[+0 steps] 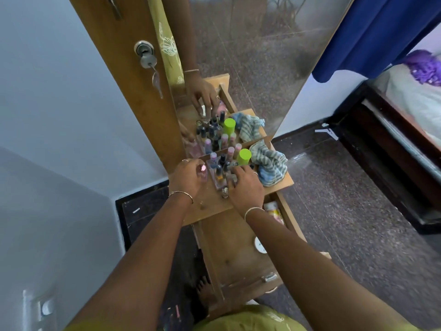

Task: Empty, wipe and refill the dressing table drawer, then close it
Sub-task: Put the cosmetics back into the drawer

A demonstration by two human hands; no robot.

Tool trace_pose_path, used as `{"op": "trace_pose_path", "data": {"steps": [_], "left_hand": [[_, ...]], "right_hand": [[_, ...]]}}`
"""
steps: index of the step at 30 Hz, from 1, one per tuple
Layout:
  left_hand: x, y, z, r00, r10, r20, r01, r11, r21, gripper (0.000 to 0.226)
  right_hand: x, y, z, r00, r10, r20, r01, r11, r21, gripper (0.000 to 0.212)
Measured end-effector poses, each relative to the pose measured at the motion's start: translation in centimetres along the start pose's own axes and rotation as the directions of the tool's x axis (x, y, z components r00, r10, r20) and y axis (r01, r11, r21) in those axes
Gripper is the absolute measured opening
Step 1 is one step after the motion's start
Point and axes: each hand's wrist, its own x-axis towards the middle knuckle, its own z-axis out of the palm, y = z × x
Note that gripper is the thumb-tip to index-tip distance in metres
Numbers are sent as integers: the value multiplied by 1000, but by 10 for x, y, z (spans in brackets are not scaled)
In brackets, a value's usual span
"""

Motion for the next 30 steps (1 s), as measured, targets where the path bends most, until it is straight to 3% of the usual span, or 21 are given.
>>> {"op": "trace_pose_path", "data": {"steps": [5, 12, 17, 22, 27, 30], "left_hand": [[-7, -12, 1, 1000, -11, 16, 13, 996, -88, 26], [-36, -30, 10, 995, -99, 25, 102, 962, -253, 35], [-67, -37, 28, 990, -137, -22, 114, 893, -435, 35], [-100, -34, 46, 980, -188, -65, 107, 773, -625, 39], [-126, -27, 63, 972, -217, -93, 95, 720, -688, 38], [-142, -18, 76, 974, -184, -128, 45, 720, -693, 39]], "right_hand": [[11, -14, 5, 992, -127, 20, 128, 987, -95, 32], [15, -16, 11, 981, -177, 80, 188, 967, -170, 34], [14, -6, 16, 966, -247, 81, 259, 942, -215, 23], [8, 6, 18, 947, -320, 0, 317, 938, -136, 21], [-18, 26, 15, 904, -352, -242, 388, 914, 121, 22], [-46, 50, 11, 899, -329, -289, 400, 885, 239, 20]]}}
